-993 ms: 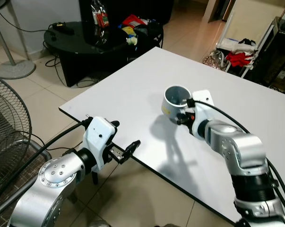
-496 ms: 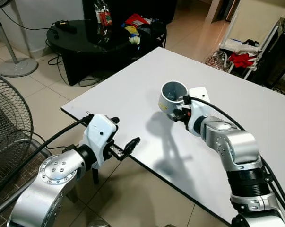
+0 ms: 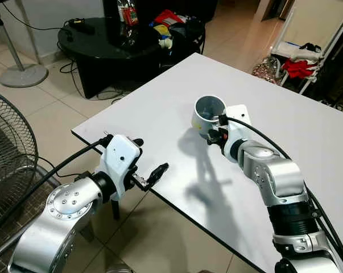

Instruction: Setting the table

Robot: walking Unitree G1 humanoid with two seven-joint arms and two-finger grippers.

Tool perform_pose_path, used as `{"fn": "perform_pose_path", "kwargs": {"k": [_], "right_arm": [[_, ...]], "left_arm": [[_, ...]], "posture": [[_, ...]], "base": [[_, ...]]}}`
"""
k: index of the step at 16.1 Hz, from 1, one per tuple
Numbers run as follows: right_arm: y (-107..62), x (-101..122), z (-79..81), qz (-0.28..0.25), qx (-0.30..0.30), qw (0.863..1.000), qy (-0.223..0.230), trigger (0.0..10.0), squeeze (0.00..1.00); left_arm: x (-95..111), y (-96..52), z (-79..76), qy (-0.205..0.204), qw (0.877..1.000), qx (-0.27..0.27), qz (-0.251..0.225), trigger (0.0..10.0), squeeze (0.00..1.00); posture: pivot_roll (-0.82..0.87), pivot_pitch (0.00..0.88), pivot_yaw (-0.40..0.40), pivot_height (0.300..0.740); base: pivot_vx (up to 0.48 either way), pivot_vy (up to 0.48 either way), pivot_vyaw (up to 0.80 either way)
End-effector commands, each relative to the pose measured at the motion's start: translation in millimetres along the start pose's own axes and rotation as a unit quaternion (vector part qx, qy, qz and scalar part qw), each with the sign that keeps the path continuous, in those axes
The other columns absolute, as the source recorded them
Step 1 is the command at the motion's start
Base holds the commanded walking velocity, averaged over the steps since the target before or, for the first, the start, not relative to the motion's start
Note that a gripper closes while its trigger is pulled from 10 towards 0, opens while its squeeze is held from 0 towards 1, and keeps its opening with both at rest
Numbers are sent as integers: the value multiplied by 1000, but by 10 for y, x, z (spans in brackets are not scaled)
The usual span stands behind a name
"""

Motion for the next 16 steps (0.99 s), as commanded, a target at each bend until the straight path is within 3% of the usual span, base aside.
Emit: {"fn": "perform_pose_path", "kwargs": {"k": [1, 16], "right_arm": [[2, 101, -59, -17, -8, 1000, -1, 10000, 0], [195, -136, -5, 35, 15, 999, -10, 10000, 0]], "left_arm": [[9, 9, -17, 7, 1000, -2, 1, 10000, 0], [0, -10, -28, 17, 1000, -1, 7, 10000, 0]], "posture": [[149, 0, -106, 740], [175, 0, -122, 740]], "base": [[0, 0, 0], [0, 0, 0]]}}
Point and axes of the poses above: a point about 5 cm out from each wrist's last joint towards the gripper, its own y axis pointing out of the wrist towards the gripper, its own x axis along the axis of the wrist's last joint, z = x × y, the point moved 3 cm from there along y, pointing out of the wrist towards the gripper, and after that the axes turned 2 degrees about -y, right-handed, at the moved point
